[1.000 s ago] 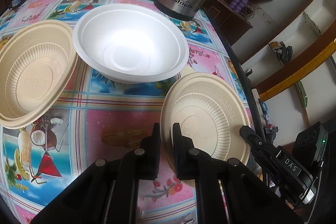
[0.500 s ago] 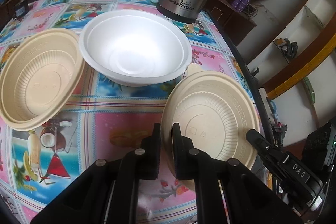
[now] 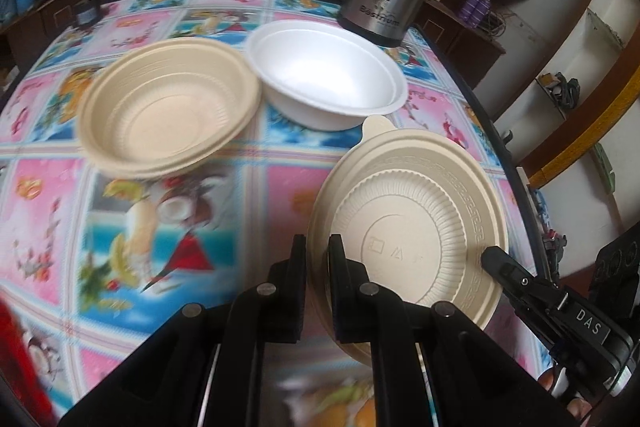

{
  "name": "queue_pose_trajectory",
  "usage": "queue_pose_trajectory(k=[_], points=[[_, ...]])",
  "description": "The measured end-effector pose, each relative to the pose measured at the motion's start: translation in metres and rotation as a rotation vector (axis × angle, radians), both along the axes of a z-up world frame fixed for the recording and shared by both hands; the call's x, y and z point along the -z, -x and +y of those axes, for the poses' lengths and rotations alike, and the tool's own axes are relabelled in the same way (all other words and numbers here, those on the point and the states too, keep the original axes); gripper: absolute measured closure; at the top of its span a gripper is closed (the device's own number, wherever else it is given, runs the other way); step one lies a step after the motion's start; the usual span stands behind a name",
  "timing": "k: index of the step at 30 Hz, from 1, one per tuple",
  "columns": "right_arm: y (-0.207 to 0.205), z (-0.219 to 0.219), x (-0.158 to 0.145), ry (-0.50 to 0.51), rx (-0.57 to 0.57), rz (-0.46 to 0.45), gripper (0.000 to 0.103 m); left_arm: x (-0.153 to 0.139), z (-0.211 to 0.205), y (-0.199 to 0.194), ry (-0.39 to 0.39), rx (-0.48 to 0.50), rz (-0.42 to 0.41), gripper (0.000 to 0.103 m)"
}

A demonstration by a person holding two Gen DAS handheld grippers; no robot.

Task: Organize plates and bowls
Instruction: 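Lift the tan plastic plate and carry it over the red plate stack with both tools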

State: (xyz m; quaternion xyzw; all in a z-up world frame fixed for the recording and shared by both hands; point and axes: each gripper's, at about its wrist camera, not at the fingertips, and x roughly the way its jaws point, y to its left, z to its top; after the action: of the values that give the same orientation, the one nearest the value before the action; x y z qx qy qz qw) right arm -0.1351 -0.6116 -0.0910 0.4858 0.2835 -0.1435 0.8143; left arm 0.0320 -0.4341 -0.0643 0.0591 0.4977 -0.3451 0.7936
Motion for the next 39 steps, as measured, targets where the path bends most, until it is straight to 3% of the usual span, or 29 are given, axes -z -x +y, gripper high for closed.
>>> queue_pose_trajectory(k=[19, 39], points=[[-0.017, 0.124, -0.018, 0.014, -0.201, -0.055, 0.095, -0.020, 0.144, 0.034, -0.022, -0.154, -0.087, 0.094], [-0.023, 0.175, -0.043, 0.056, -0.297, -0.072, 0.095, -0.038, 0.203, 0.051, -0.006, -0.184, -0.149, 0.092]])
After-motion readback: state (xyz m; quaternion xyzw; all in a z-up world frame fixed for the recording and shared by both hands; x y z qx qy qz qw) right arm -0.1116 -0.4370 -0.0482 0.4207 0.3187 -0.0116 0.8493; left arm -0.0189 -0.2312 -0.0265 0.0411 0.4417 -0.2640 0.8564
